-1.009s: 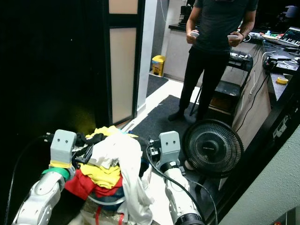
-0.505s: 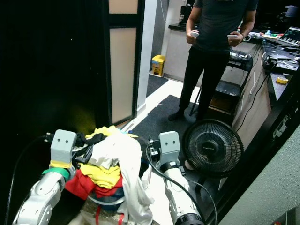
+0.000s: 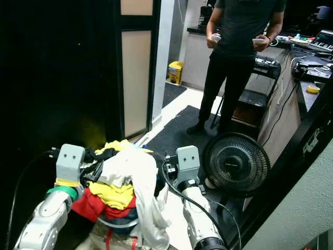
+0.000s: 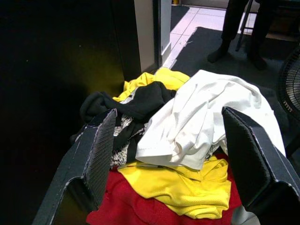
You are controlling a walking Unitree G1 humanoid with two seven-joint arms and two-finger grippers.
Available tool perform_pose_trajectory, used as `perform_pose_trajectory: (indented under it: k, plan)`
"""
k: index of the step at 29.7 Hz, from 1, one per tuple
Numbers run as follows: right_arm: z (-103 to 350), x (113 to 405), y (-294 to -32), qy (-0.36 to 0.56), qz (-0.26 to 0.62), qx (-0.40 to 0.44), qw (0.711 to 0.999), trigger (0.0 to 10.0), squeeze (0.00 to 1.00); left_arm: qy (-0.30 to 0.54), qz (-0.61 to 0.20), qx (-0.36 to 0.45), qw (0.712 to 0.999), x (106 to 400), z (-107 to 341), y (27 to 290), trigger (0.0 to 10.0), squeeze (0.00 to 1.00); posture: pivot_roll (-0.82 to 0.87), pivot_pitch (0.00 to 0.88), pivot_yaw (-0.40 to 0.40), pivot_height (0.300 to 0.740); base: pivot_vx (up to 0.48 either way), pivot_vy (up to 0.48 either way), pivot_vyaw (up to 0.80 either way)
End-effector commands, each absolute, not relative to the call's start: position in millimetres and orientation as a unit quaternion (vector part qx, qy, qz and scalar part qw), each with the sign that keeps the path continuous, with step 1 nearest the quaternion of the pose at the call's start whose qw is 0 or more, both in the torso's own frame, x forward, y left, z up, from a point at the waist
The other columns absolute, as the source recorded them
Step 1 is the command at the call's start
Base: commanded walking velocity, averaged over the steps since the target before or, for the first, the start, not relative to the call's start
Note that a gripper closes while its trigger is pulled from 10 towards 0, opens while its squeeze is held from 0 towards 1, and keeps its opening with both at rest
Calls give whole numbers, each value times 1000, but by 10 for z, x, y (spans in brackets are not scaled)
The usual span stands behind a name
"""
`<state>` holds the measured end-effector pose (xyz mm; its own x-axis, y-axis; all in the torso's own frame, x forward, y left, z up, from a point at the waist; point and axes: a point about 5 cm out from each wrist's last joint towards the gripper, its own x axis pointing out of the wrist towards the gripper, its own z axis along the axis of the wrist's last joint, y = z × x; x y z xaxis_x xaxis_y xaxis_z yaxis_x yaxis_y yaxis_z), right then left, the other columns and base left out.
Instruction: Clothes washing
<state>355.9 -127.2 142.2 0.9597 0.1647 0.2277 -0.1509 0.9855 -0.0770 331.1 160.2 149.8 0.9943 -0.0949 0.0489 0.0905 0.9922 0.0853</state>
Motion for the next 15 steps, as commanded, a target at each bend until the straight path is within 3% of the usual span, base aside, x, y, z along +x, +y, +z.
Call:
perform_pose_trajectory:
  k: [1,15]
  plan:
    - [1339,3538,-1279,-101,76,-29,992,10000,0,-15,-47,43,998,3303,1435,1595,10000,0,-2,22,16,740,0,0,0]
    - [1346,3546,-1279,-101,78,-29,991,10000,0,-15,-47,42,998,3306,1434,1597,10000,0,1,16,14,740,0,0,0]
